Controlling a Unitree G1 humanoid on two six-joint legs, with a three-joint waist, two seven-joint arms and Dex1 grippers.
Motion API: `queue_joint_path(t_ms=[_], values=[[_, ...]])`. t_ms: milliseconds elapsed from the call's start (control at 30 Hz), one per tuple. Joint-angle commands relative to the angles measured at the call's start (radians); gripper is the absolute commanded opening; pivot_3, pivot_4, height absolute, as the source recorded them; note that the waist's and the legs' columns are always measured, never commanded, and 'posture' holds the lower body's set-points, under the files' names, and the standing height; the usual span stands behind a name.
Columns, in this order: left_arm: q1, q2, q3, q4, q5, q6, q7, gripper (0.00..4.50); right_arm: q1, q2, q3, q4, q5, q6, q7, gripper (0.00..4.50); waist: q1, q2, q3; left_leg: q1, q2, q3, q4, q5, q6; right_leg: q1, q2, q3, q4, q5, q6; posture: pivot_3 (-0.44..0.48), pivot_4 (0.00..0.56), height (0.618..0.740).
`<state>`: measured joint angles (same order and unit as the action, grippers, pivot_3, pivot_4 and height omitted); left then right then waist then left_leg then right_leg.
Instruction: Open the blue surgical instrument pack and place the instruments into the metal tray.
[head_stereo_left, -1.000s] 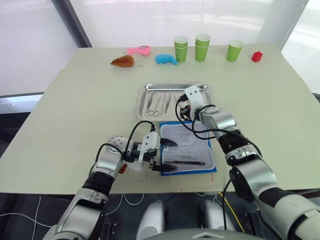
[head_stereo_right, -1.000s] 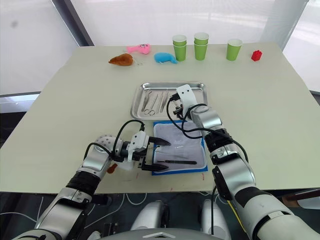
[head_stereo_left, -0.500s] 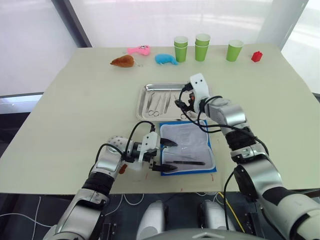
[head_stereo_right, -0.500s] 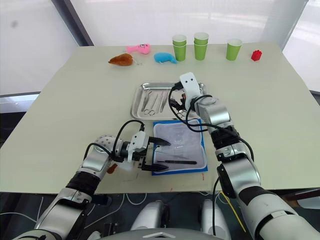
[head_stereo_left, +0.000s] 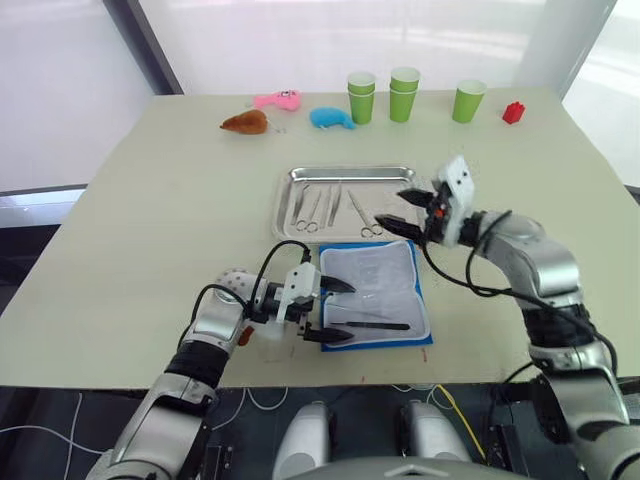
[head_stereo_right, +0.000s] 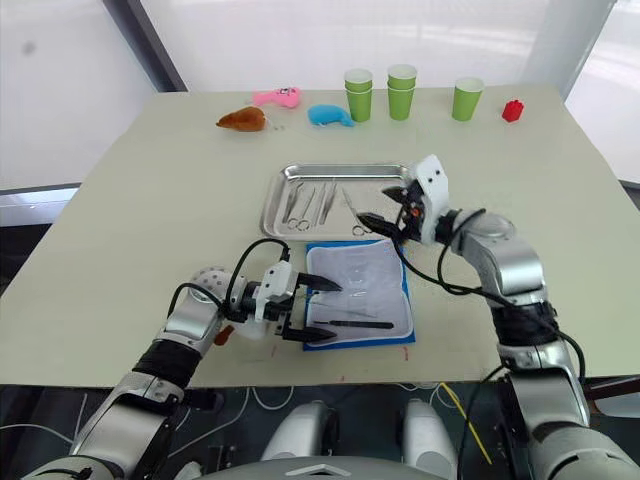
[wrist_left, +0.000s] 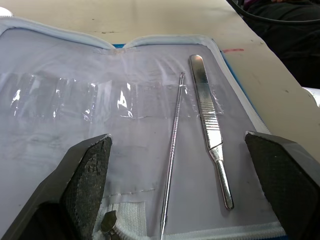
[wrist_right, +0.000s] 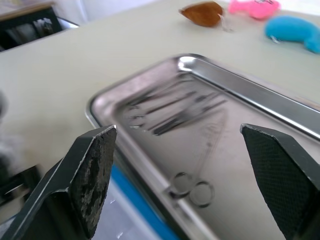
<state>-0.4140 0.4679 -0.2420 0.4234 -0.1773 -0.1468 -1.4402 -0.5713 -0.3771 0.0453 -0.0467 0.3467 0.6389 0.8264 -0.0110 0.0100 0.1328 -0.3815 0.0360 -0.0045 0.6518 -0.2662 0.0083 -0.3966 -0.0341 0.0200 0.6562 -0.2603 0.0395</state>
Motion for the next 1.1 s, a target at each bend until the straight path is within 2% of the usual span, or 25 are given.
queue_joint_path(t_ms=[33,200,400,633,767,900,1000,1100], values=[[0.043,-0.007,-0.073,0.119,0.075,0.025,0.002,4.5,0.055,-0.059,-0.006,-0.128,0.049,-0.046,0.082,4.13,0.0,0.0,0.0,0.0,0.0,0.0,0.0,0.0,0.0,0.0,0.0,0.0,0.0,0.0,0.0,0.0,0.15,0.74],[0.046,-0.009,-0.076,0.12,0.074,0.021,0.001,4.5,0.178,-0.178,0.067,-0.241,0.063,-0.074,0.216,4.13,0.003,-0.002,0.001,0.0,0.0,-0.001,0.0,0.0,0.0,0.0,0.0,-0.001,-0.002,-0.001,-0.001,0.0,0.15,0.74],[0.045,-0.014,-0.077,0.131,0.077,0.015,0.002,4.5,0.246,-0.248,0.187,-0.233,-0.029,-0.203,0.294,4.13,0.004,-0.004,0.002,0.0,0.0,-0.001,0.0,0.0,0.0,0.0,0.0,-0.001,-0.002,-0.003,-0.003,0.0,0.15,0.74],[0.047,-0.016,-0.077,0.133,0.079,0.011,0.005,4.5,0.273,-0.297,0.171,-0.254,-0.019,-0.217,0.312,4.13,0.007,-0.006,0.003,0.0,0.0,0.0,0.0,0.0,0.0,0.0,0.0,-0.001,-0.003,-0.003,-0.002,0.0,0.15,0.74],[0.048,-0.018,-0.079,0.133,0.08,0.011,0.004,4.5,0.325,-0.348,0.108,-0.286,0.014,-0.274,0.342,4.13,0.01,-0.006,0.004,0.0,0.0,0.0,0.0,0.0,0.0,0.0,0.0,-0.001,-0.003,-0.003,-0.002,0.0,0.15,0.74],[0.045,-0.018,-0.079,0.136,0.08,0.012,0.001,4.5,0.365,-0.441,-0.037,-0.314,0.097,-0.292,0.41,4.13,0.015,-0.006,0.004,-0.001,0.0,0.0,0.0,0.0,0.0,0.001,0.0,-0.001,-0.004,-0.003,-0.002,0.0,0.15,0.74],[0.046,-0.018,-0.079,0.137,0.081,0.012,-0.001,4.5,0.375,-0.435,-0.151,-0.3,0.227,-0.315,0.458,4.13,0.015,-0.007,0.004,0.0,0.001,0.0,-0.001,0.0,0.0,0.002,0.0,-0.001,-0.006,-0.003,-0.002,0.0,0.15,0.74],[0.045,-0.018,-0.079,0.138,0.081,0.013,-0.002,4.5,0.378,-0.477,-0.219,-0.283,0.295,-0.273,0.499,4.13,0.016,-0.007,0.004,0.001,0.001,-0.001,-0.001,0.0,0.0,0.003,0.001,-0.002,-0.006,-0.003,-0.002,0.0,0.15,0.74]])
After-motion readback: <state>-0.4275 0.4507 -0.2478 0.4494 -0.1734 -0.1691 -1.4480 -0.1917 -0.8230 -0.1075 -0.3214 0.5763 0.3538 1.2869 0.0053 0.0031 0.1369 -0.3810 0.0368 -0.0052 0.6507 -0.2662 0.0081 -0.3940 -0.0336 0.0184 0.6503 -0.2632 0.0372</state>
